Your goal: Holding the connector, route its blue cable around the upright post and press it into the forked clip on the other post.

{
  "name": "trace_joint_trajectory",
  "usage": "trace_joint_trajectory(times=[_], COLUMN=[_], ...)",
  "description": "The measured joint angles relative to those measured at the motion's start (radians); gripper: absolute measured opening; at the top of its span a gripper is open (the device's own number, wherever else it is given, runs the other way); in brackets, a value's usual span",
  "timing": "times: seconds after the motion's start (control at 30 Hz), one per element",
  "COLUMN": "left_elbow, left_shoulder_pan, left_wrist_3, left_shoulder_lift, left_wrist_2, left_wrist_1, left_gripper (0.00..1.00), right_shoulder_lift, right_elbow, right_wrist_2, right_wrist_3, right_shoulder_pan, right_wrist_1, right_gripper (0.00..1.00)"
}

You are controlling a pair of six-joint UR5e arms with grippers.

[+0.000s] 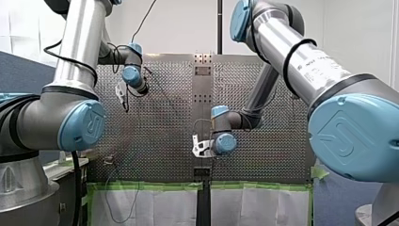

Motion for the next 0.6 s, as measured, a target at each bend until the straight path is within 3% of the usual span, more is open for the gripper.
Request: trace_joint_trajectory(times=[0.23,0.6], left_elbow=[0.000,0.000], left_shoulder_pan=[0.000,-0.004], left_wrist_3=[0.000,0.002], left_shoulder_lift=[0.000,0.000], left_wrist_2=[-0.001,-0.002], left_wrist_1=[0.002,0.001], left_gripper=[1.00,1.00], right_shoulder_lift=[0.053,0.137], right_elbow=[0.000,-0.001], right_wrist_2=[0.028,0.053], right_wrist_3=[0.002,0.008], right_shoulder_pan=[-0.007,-0.041], right_wrist_1=[-0.042,-0.125], right_gripper=[0.00,0.00])
